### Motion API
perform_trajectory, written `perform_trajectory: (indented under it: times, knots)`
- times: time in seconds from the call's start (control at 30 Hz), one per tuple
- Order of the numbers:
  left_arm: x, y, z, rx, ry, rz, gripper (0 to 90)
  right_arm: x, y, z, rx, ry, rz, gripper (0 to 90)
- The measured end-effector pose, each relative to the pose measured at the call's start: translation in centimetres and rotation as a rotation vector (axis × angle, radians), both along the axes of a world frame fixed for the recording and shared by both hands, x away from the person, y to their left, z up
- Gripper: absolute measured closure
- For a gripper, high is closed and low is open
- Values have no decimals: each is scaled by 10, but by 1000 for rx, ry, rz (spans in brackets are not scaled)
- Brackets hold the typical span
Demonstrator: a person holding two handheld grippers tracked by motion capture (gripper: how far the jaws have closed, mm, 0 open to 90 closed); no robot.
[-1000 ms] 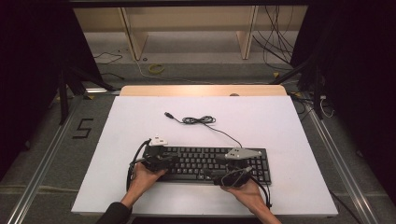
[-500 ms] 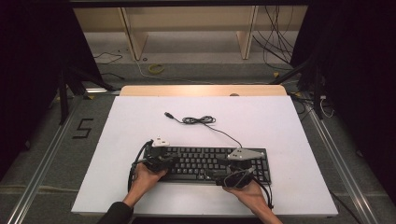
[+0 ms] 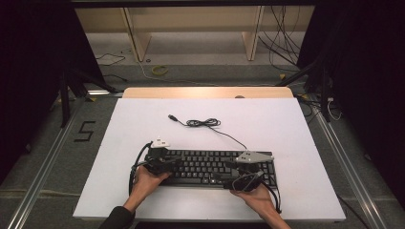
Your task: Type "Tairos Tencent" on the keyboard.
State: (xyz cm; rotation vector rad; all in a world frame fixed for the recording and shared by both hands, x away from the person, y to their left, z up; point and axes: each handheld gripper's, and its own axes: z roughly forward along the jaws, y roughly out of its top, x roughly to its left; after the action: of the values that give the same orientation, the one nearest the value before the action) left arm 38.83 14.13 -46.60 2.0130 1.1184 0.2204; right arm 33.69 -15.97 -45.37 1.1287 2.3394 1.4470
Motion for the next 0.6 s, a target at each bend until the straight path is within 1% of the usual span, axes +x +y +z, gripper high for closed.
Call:
perform_trajectory:
  times: [0.03,0.07,0.1,0.13,0.2,0.23,0.27,0.33,0.37,0.4,0.43,0.47,0.5,0.53,0.57,0.6]
  knots:
    - [-1,0,1,-5,1,4,793,0,-1,0,2,-2,-3,338]
    - [-1,1,2,-7,-2,1,793,0,-1,0,2,-2,-3,338]
    - [-1,2,3,-12,-2,2,758,0,-3,1,3,-2,-6,338]
    - [-2,3,4,-14,-3,1,758,0,-3,1,3,-2,-6,338]
    - [-3,6,5,-33,-1,-1,728,0,-4,1,4,-6,-11,337]
    - [-3,7,5,-47,0,4,683,0,-6,1,7,-9,-12,337]
    - [-4,9,6,-52,2,-1,658,0,-7,2,7,-9,-13,336]
    - [-5,12,7,-70,-2,-1,640,0,-8,2,9,-12,-16,336]
    - [-7,14,8,-78,-5,-2,605,0,-10,2,11,-16,-16,336]
    - [-8,16,9,-83,-7,-7,605,0,-10,2,11,-16,-16,336]
    - [-9,17,10,-89,-10,-7,545,-1,-11,2,12,-17,-19,336]
    - [-10,19,11,-96,-14,-3,545,-1,-11,2,12,-17,-19,336]
    - [-12,20,12,-100,-16,-4,505,-2,-13,2,15,-17,-22,335]
    - [-13,22,13,-110,-21,-6,505,-2,-13,2,15,-17,-22,335]
    - [-15,23,14,-116,-28,-6,457,-2,-14,2,15,-16,-21,334]
    - [-17,24,15,-124,-31,-3,437,-3,-15,1,15,-17,-21,334]
